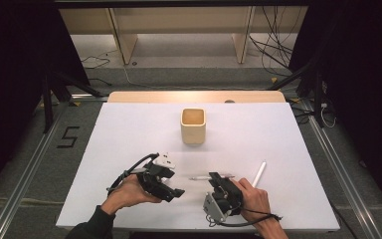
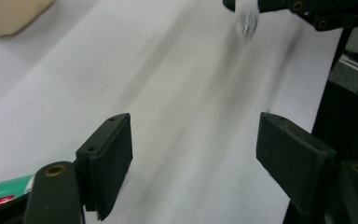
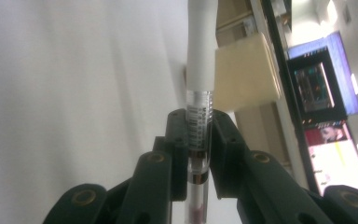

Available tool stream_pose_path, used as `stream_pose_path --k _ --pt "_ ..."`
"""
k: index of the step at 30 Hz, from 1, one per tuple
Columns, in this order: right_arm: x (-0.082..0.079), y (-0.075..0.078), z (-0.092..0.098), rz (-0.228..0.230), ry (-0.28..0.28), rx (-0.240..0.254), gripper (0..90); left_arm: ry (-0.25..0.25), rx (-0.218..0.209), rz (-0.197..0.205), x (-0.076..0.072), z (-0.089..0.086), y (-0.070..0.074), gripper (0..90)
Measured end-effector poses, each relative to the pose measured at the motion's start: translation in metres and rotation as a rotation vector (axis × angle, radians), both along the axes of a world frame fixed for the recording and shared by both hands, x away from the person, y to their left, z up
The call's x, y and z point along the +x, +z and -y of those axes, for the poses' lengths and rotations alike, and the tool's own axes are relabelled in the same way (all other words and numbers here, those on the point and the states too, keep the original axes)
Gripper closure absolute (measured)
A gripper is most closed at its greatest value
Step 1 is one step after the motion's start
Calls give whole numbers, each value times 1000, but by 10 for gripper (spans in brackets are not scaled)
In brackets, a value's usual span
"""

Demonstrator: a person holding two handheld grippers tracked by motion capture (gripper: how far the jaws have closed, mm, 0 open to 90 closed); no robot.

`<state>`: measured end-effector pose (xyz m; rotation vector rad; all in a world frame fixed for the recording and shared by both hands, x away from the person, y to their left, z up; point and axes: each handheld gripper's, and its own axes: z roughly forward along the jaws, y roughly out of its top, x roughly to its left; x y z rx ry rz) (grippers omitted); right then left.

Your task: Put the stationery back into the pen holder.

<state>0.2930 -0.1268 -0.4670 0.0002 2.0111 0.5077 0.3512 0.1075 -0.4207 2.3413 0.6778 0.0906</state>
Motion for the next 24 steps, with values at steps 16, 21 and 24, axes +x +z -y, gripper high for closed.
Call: stream_pose_path --k 16,21,24 --pt "49 42 25 -264 -93 484 792 151 -143 130 -4 -24 -11 229" --pt "65 51 32 -379 -96 653 791 194 -171 159 -4 -33 -18 212" --pt "75 57 34 -434 -88 743 791 244 -207 171 -4 -41 -21 199"
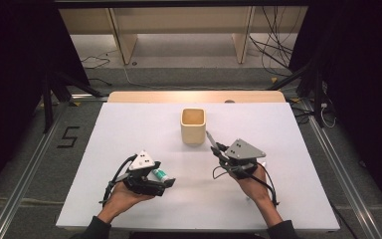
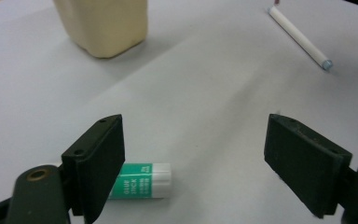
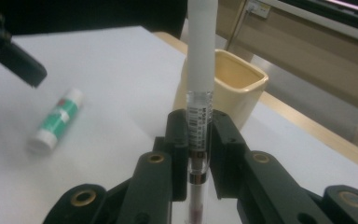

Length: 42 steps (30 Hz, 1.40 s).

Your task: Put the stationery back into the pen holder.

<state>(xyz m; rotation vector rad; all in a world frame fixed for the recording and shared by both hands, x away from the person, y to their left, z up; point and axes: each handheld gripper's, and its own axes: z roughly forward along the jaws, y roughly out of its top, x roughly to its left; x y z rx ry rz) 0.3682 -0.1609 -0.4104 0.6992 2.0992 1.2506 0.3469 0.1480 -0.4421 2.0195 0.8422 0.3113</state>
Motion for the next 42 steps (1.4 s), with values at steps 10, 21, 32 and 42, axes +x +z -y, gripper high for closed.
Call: stream_pose_path --k 10,21,32,42 --pt "33 11 -5 -114 -28 163 791 102 -45 23 -4 -21 -12 188" --pt "56 25 -9 -163 -35 255 791 106 -49 55 -12 -27 -20 189" --pt "82 38 -19 -220 -38 316 791 133 -45 59 -20 -34 -29 191" --pt "103 52 -33 -229 -56 321 791 137 -46 58 -26 -37 -33 191"
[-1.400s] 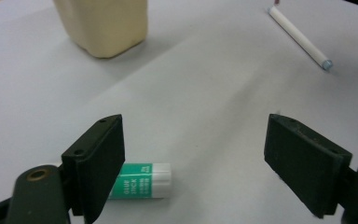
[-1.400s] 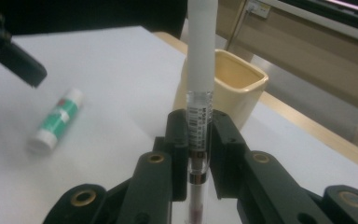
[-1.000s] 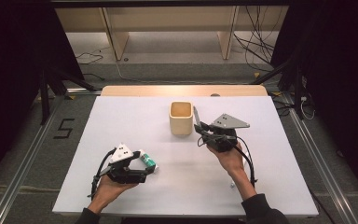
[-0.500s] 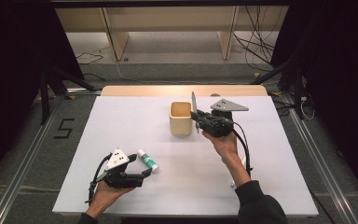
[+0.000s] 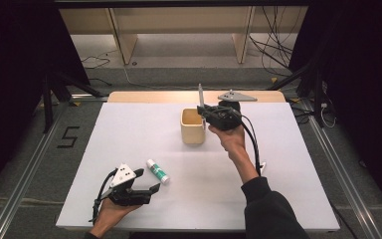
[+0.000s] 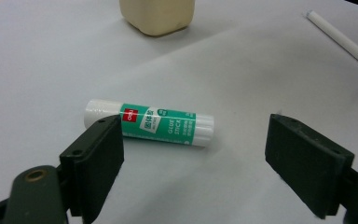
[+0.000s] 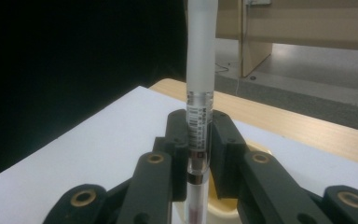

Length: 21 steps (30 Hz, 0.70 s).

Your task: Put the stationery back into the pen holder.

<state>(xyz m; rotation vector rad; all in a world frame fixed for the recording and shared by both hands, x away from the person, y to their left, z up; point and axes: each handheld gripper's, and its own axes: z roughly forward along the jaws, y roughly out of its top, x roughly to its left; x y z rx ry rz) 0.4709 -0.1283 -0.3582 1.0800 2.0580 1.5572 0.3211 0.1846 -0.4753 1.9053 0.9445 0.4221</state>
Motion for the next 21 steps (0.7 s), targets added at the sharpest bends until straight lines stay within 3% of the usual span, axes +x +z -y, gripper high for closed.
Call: stream_pose_path --k 9,21 --pt "13 5 -13 -7 -17 -25 791 11 -10 13 -3 -3 0 192" --pt "32 1 -26 -32 -47 -46 791 26 -40 22 -6 -6 0 195"
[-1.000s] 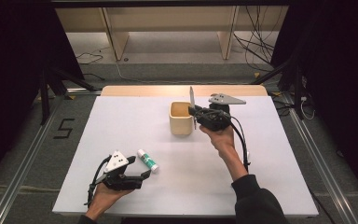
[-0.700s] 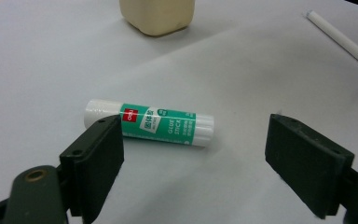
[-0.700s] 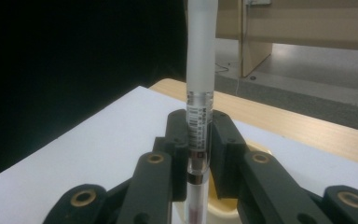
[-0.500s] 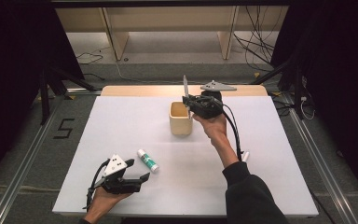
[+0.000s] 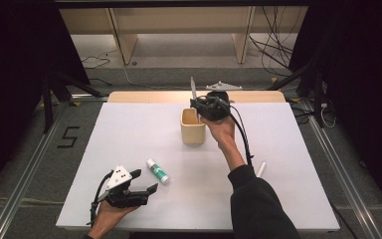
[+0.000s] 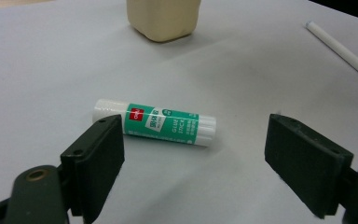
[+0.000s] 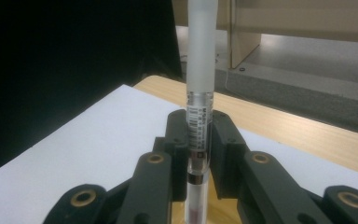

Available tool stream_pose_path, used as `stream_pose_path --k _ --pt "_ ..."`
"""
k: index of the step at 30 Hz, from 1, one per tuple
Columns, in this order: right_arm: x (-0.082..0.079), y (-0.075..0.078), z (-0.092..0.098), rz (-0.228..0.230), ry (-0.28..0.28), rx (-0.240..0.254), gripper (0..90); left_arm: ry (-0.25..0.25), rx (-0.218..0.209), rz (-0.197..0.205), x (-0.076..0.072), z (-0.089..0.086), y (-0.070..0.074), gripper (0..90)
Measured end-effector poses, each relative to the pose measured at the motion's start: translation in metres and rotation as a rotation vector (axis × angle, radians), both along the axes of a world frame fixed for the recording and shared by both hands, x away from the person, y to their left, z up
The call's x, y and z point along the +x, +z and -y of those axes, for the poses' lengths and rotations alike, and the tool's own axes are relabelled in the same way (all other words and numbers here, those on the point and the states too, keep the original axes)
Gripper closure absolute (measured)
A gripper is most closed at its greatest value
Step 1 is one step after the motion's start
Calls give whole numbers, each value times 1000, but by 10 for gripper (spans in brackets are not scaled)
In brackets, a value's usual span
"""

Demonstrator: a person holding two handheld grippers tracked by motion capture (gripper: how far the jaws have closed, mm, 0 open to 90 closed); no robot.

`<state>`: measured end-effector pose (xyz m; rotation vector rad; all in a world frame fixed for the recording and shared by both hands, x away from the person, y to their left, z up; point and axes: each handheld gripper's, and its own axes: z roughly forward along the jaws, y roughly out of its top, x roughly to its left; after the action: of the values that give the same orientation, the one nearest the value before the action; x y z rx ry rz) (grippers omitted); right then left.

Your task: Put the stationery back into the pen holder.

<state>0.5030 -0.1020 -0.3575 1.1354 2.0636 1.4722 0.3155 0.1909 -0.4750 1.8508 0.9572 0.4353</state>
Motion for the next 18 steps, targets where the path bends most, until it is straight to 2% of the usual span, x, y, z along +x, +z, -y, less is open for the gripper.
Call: stream_pose_path --k 18 --pt "17 -16 -8 -40 -45 -39 791 -3 -12 8 -1 -1 0 195"
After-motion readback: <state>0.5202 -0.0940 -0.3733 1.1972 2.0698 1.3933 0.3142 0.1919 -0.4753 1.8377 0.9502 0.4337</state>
